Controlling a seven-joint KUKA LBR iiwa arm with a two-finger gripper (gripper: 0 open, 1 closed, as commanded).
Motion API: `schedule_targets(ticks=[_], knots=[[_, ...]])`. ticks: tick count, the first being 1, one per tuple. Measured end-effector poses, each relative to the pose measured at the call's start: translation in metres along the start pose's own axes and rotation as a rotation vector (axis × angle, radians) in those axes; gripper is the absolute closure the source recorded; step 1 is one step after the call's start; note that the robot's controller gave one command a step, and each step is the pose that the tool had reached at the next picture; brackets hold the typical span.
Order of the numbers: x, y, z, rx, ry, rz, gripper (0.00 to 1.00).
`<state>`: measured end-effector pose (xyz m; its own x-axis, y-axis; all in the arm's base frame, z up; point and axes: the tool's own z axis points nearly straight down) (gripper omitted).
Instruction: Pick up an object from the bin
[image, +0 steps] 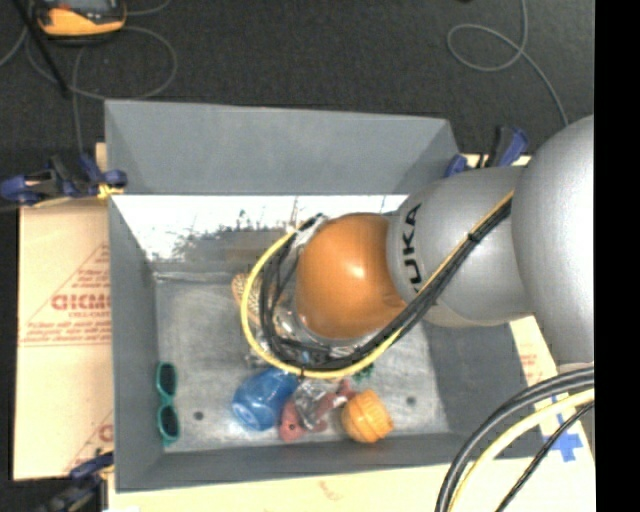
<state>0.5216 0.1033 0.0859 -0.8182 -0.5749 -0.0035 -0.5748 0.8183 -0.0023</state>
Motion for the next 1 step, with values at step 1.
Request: schedule_targets(ticks=[1], knots=[[-0.0081, -0.0057, 0.0104, -0.007, 0.005, -0.05, 1.0]])
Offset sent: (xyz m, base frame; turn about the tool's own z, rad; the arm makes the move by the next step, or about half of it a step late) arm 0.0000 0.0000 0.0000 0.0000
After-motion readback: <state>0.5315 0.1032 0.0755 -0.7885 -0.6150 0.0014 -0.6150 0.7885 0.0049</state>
